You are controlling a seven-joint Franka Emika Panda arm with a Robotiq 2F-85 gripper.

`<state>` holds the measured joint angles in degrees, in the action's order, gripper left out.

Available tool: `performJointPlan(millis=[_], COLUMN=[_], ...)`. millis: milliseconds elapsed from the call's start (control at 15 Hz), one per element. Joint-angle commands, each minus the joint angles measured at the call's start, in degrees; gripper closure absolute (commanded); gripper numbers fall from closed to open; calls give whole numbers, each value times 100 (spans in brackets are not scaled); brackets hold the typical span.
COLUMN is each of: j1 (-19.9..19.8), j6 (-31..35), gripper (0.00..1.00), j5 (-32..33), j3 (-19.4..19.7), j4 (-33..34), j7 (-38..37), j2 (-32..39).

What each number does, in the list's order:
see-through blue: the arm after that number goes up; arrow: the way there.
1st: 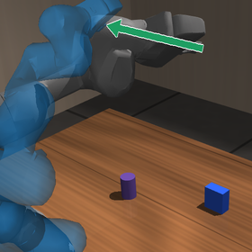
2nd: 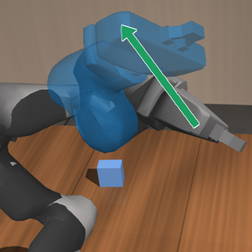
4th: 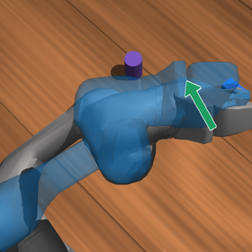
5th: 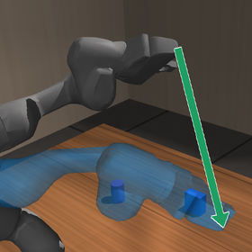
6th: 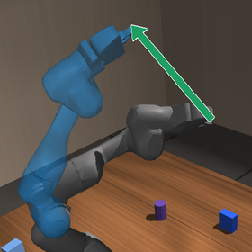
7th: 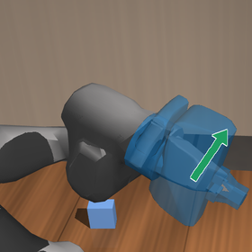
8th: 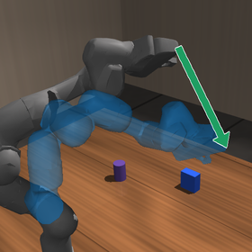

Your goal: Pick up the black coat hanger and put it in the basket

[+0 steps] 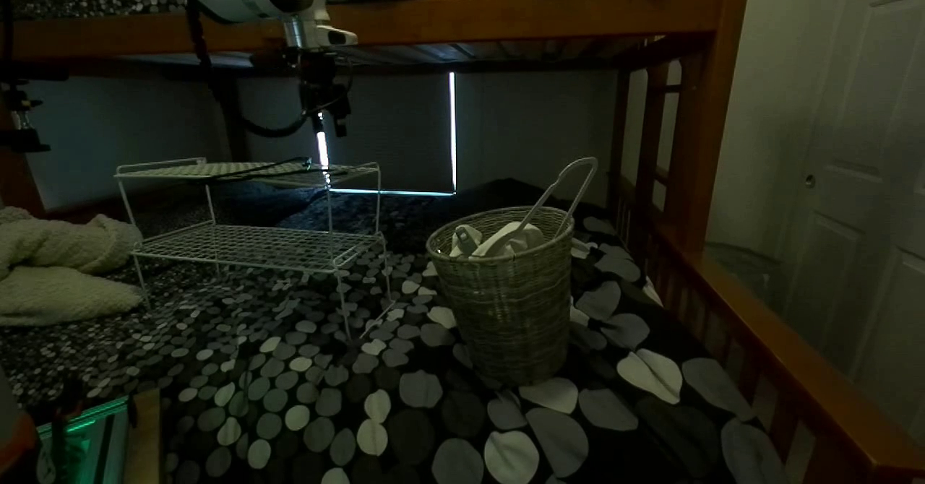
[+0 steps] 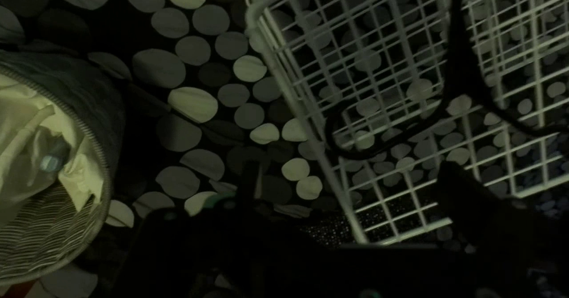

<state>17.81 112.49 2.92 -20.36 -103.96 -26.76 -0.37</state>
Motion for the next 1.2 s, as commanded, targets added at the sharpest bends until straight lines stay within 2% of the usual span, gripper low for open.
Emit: performJointPlan(millis=[0,200,267,333,467,733,867,1133], j1=[387,584,601,544,577,532,570,592], j6=[-1,12,212,-8,42,68,-176,327], gripper=[0,0,0,0,0,0,0,0], j5=[132,-119,102,33,41,35,-219,-1019], j3=[-311,-618,-722,-662,-804,-793,-671,-371], j4=[-700,-1258,-1492,-849,-1151,-1301,-1300,-1578], j7=[-1431,-2795,-3214,-2597,-3044,-3097,-2547,-819], j2=[-597,-1094,-1297,-713,-1027,-1185,-1237,-1451])
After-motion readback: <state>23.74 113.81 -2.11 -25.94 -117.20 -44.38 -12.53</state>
